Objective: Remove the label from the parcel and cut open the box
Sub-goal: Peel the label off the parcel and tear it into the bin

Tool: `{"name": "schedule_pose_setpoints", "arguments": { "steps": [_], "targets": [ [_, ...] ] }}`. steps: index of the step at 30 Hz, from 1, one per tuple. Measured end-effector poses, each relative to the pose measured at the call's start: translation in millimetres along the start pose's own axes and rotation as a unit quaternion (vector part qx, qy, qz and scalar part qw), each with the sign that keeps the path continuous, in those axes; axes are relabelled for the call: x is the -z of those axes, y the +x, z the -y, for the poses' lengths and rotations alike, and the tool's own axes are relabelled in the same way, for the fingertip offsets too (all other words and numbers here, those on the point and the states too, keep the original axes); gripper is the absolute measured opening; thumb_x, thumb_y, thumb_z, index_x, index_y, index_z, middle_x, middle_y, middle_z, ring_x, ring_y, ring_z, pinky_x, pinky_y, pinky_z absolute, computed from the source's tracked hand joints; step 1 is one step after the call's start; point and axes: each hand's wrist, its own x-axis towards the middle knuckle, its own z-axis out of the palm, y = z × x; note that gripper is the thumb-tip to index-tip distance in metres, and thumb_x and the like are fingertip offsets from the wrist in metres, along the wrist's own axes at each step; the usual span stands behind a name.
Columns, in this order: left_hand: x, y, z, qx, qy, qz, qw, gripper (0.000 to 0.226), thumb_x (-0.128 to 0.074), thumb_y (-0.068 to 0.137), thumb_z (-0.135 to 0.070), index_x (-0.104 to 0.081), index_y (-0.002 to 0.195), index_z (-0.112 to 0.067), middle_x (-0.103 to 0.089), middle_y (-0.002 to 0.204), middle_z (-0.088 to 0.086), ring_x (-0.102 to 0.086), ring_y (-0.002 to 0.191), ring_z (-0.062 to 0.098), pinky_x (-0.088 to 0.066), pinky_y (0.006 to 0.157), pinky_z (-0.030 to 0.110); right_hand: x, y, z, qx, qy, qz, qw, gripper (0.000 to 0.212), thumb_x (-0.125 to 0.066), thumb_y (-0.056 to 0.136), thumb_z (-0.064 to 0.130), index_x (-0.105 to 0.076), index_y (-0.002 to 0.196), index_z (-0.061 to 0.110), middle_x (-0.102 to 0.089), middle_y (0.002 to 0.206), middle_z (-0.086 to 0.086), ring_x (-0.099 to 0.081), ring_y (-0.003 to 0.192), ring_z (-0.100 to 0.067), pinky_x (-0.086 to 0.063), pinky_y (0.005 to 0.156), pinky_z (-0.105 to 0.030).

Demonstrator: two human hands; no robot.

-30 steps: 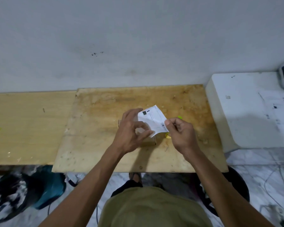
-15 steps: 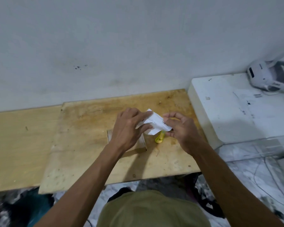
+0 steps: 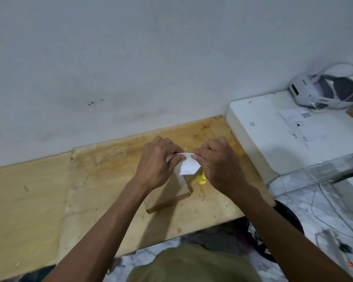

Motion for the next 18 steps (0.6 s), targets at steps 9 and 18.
{"name": "schedule_pose_setpoints", "arguments": {
  "steps": [9, 18],
  "targets": [
    [1.5, -28.1, 7.3, 0.057, -0.153, -0.045, 0.986, 0.011, -0.074, 0.082, -0.026, -0.079, 0.076, -0.018, -0.065, 0.071, -0.013, -0.059, 0.076, 0.003, -0.041, 0.062, 0.015, -7.8, -16.8, 36.6, -0.176, 0.196, -0.037, 0.964, 0.009, -0.071, 0.083, 0.008, -0.068, 0.075, 0.012, -0.061, 0.07, 0.009, -0.054, 0.064, -0.001, -0.04, 0.059, -0.013],
    [11.9, -50.4, 55.2, 0.287, -0.299, -0.137, 0.9, 0.016, -0.078, 0.084, -0.031, -0.076, 0.076, -0.017, -0.073, 0.074, -0.004, -0.059, 0.065, 0.01, -0.049, 0.065, 0.034, 33.5, -55.9, 18.7, -0.435, 0.258, -0.225, 0.833, 0.016, -0.066, 0.092, 0.022, -0.069, 0.079, 0.031, -0.066, 0.063, 0.015, -0.057, 0.058, 0.0, -0.052, 0.059, -0.032]
  ]
}}
